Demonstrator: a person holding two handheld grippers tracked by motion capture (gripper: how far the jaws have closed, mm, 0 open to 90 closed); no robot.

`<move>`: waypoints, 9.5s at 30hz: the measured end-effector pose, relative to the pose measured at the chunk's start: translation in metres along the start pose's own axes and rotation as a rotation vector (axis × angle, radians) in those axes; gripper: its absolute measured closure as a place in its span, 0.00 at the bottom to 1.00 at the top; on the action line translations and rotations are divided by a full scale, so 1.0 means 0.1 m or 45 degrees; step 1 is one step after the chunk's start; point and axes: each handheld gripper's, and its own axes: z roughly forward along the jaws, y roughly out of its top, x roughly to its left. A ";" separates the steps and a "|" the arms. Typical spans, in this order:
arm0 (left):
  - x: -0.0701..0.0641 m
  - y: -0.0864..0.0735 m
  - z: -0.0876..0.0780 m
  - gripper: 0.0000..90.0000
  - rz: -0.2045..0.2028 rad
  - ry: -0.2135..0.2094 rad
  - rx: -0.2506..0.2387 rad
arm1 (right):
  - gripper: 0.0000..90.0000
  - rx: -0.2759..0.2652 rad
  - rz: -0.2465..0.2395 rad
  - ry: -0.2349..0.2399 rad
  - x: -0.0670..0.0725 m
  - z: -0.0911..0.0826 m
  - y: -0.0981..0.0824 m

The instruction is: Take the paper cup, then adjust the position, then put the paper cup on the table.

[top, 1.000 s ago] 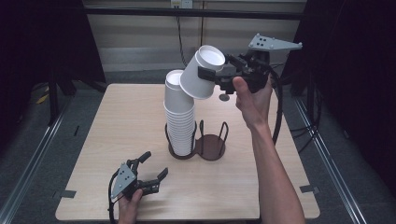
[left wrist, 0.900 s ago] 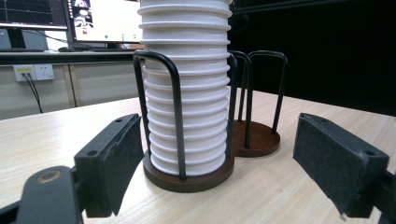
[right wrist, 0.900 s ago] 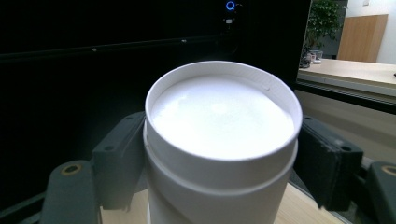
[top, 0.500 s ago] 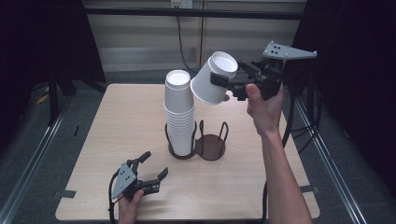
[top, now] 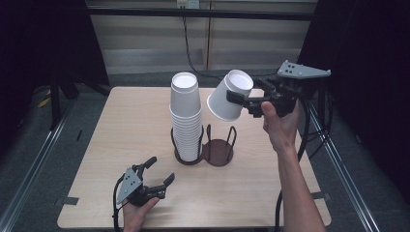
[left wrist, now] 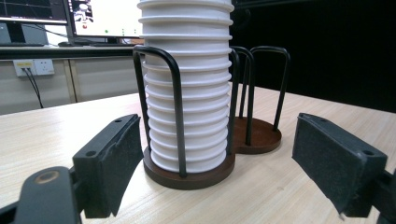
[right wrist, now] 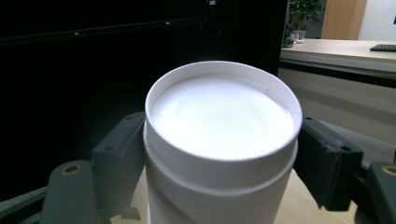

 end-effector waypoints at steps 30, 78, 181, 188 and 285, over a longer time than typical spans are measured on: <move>-0.02 0.23 0.06 0.19 -0.016 -0.158 0.079 | 0.26 0.060 0.034 0.084 0.23 0.09 -0.72; -0.26 0.39 0.17 0.17 0.069 -0.372 0.118 | 0.26 0.139 0.088 0.259 0.54 0.56 -1.50; -0.01 0.60 0.27 0.18 0.147 -0.476 0.530 | 0.15 0.352 0.039 0.384 0.60 0.57 -1.80; -0.03 0.62 0.30 0.18 0.207 -0.495 0.620 | 0.15 0.410 0.018 0.391 0.60 0.60 -1.81; -0.42 0.69 0.68 0.18 0.599 -0.696 1.109 | 0.23 1.114 -0.206 0.593 0.66 1.10 -1.83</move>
